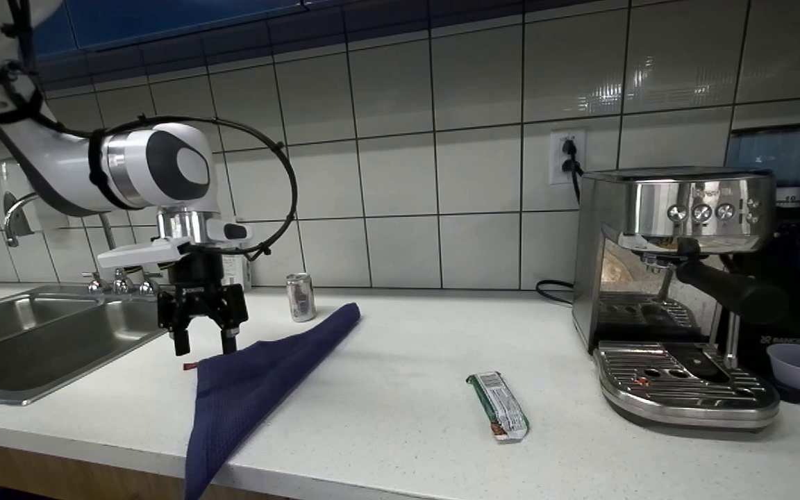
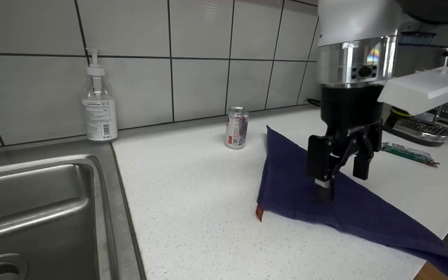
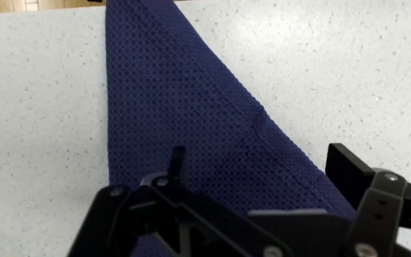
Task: Fold the blue towel into a triangle twice.
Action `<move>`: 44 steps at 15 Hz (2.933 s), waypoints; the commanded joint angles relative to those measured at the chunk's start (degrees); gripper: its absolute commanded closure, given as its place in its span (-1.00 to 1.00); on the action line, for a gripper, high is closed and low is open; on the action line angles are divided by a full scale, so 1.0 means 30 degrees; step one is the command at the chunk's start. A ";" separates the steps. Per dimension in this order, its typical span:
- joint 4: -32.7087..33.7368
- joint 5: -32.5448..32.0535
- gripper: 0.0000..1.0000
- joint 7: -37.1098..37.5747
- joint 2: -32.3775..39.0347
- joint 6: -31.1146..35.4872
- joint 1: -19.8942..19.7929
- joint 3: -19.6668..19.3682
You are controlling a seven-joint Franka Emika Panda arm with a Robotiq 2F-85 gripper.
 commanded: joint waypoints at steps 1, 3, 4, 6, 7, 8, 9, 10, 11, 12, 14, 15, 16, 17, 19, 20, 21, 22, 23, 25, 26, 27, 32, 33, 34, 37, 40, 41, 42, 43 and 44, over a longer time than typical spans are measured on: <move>-0.1369 0.1183 -1.00 -0.1547 -0.1763 -0.0879 -0.0646 -0.0093; -0.1801 0.1669 -1.00 -0.2055 -0.2164 -0.1156 -0.0907 -0.0277; -0.1980 0.1872 -1.00 -0.2309 -0.2341 -0.1345 -0.1019 -0.0385; -0.2327 0.2245 -1.00 -0.2732 -0.2612 -0.1653 -0.1276 -0.0636; -0.2464 0.2433 -1.00 -0.2951 -0.2703 -0.1810 -0.1416 -0.0766; -0.2596 0.2579 -1.00 -0.3106 -0.2799 -0.1973 -0.1537 -0.0901; -0.2747 0.2724 -1.00 -0.3252 -0.2900 -0.2133 -0.1656 -0.1028; -0.2882 0.2826 -1.00 -0.3345 -0.2978 -0.2255 -0.1770 -0.1145; -0.3026 0.2968 -1.00 -0.3437 -0.3061 -0.2369 -0.1888 -0.1254; -0.3133 0.3090 -1.00 -0.3456 -0.3132 -0.2513 -0.1985 -0.1359; -0.3432 0.3396 -1.00 -0.3513 -0.3350 -0.2807 -0.2150 -0.1554; -0.3519 0.3651 -1.00 -0.3625 -0.3402 -0.3048 -0.2243 -0.1657; -0.3610 0.3855 -1.00 -0.3707 -0.3450 -0.3217 -0.2332 -0.1747; -0.3727 0.4086 -1.00 -0.3833 -0.3519 -0.3404 -0.2417 -0.1864; -0.4033 0.4367 -1.00 -0.3884 -0.3672 -0.3544 -0.2585 -0.2069; -0.4194 0.4515 -1.00 -0.3971 -0.3712 -0.3515 -0.2704 -0.2199; -0.4349 0.4578 -1.00 -0.3920 -0.3775 -0.3455 -0.2804 -0.2275; -0.4539 0.4578 -1.00 -0.3866 -0.3842 -0.3329 -0.2896 -0.2372; -0.4765 0.4578 -1.00 -0.3816 -0.3928 -0.3211 -0.2983 -0.2457; -0.5176 0.4501 -1.00 -0.3688 -0.4121 -0.3028 -0.3133 -0.2611; -0.5360 0.4507 -1.00 -0.3704 -0.4197 -0.2968 -0.3209 -0.2664; -0.5555 0.4540 -1.00 -0.3671 -0.4259 -0.2869 -0.3267 -0.2731; -0.6342 0.5352 -1.00 -0.3706 -0.4259 -0.2463 -0.3464 -0.3030; -0.6452 0.5621 -1.00 -0.3708 -0.4192 -0.2398 -0.3513 -0.3087; -0.6557 0.5904 -1.00 -0.3683 -0.4101 -0.2295 -0.3565 -0.3135; -0.6837 0.6581 -1.00 -0.3582 -0.3900 -0.2018 -0.3730 -0.3323; -0.7230 0.6807 -1.00 -0.3418 -0.3787 -0.1176 -0.3853 -0.3425; -0.7357 0.6868 -1.00 -0.3380 -0.3784 -0.0841 -0.3856 -0.3425; -0.7437 0.7002 -1.00 -0.3456 -0.3703 -0.0485 -0.3847 -0.3431; -0.7398 0.7101 -1.00 -0.3488 -0.3527 -0.0173 -0.3840 -0.3432; -0.7011 0.7180 -1.00 -0.3531 -0.3086 0.0039 -0.3829 -0.3435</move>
